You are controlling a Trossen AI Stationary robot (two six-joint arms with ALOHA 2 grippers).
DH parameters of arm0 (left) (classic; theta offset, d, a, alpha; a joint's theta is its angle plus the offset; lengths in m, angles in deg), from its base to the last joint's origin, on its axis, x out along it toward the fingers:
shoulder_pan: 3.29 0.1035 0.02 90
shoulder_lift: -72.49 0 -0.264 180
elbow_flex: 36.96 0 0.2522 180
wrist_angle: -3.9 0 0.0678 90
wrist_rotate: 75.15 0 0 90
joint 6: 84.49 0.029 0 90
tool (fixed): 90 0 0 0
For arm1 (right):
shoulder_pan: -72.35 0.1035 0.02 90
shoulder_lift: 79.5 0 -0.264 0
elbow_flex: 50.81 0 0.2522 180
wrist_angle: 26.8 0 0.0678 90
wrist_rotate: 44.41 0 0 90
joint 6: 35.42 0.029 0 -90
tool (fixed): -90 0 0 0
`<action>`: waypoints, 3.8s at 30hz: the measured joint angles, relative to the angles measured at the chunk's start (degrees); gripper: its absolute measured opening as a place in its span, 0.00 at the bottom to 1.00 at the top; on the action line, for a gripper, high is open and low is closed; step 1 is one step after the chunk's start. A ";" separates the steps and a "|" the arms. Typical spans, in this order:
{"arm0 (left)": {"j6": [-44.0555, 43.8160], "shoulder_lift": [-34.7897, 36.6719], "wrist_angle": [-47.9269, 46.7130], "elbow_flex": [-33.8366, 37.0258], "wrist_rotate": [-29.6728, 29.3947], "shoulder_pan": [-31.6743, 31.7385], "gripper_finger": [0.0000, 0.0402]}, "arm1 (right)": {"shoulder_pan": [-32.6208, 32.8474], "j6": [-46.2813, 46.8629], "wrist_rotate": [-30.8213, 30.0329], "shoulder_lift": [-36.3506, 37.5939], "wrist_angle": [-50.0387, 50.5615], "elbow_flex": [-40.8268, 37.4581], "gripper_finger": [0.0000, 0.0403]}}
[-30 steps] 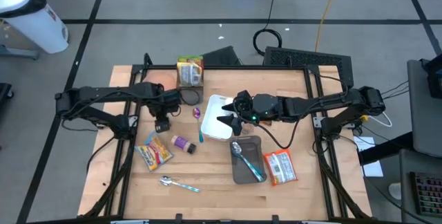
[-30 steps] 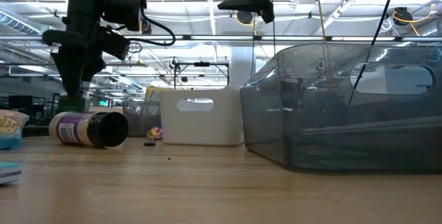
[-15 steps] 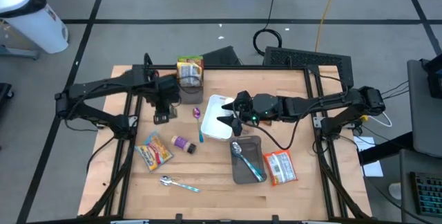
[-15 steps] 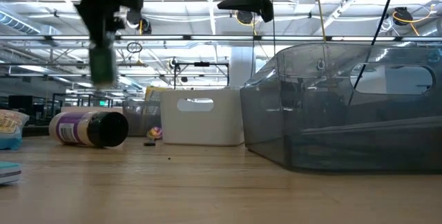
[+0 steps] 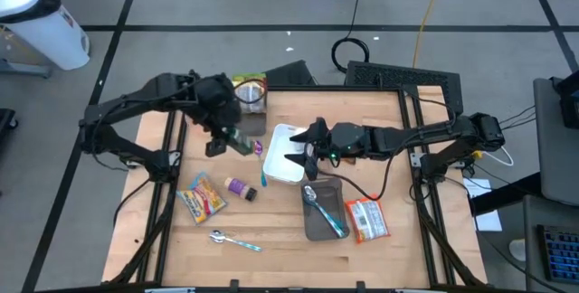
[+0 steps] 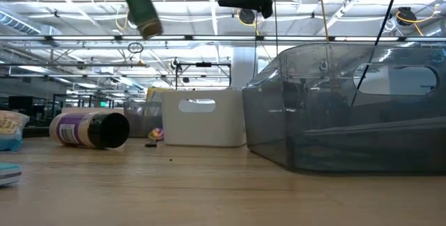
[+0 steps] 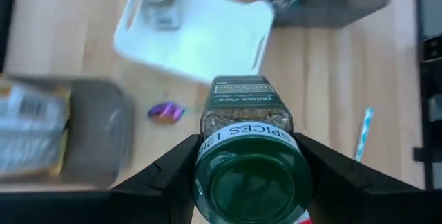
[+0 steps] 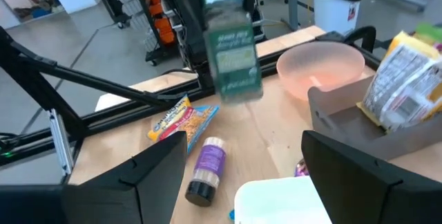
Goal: Pick & Place Food Item
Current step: Put the green seasoning bottle into the white bin
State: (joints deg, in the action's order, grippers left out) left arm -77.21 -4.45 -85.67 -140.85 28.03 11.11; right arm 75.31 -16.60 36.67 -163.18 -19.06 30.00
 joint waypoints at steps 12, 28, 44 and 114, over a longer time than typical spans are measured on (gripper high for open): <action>1.69 -9.51 8.08 -7.13 2.28 -4.80 0.52 | 0.00 -2.19 -0.01 0.02 -0.23 0.00 0.69; 4.58 -20.55 8.95 -20.38 2.36 -7.04 0.52 | 0.00 -3.08 0.05 0.02 -0.18 -0.01 0.69; 4.16 -20.78 11.07 -20.46 3.14 -7.50 0.52 | -0.32 -3.21 0.61 -0.39 -2.98 -0.01 0.63; -25.12 -1.35 64.38 12.41 13.86 0.07 0.79 | -5.99 1.08 3.23 0.83 -33.14 -0.05 0.48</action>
State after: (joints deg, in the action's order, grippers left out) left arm -102.33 -5.80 -21.29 -128.43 41.89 11.18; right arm 69.33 -15.52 39.90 -162.35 -52.20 29.95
